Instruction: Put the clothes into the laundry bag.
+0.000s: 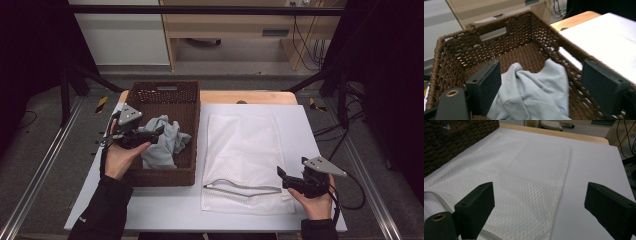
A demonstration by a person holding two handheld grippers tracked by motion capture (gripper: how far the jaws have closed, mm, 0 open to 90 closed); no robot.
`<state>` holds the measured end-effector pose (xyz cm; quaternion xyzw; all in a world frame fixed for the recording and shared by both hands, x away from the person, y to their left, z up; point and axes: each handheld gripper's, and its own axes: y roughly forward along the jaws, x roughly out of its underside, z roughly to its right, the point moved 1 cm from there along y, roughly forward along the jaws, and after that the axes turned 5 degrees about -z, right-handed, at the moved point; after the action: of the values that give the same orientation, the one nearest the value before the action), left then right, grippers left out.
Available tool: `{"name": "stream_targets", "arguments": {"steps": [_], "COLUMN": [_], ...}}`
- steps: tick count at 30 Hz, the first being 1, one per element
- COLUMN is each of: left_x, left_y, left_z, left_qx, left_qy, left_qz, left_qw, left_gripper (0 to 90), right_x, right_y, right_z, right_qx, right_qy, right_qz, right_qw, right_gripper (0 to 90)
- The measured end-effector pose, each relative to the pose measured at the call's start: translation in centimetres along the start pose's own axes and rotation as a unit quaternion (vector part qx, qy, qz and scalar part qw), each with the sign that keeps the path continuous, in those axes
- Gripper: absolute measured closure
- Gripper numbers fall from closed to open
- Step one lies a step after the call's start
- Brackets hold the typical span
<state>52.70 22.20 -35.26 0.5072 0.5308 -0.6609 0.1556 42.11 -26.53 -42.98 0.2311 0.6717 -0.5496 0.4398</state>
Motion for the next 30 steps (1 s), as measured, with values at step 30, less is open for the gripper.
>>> {"name": "stream_targets", "arguments": {"steps": [30], "left_x": [3.5], "left_y": [7.8], "left_z": [0.1], "left_qx": [-0.008], "left_qy": [0.045], "left_qz": [-0.183], "left_qw": [0.9821], "left_gripper": [1.1], "right_x": [0.4], "right_y": [0.7], "right_z": [0.2], "right_qx": [-0.01], "right_qy": [0.007], "right_qz": [-0.021], "right_qw": [0.9997], "right_gripper": [8.6]}}
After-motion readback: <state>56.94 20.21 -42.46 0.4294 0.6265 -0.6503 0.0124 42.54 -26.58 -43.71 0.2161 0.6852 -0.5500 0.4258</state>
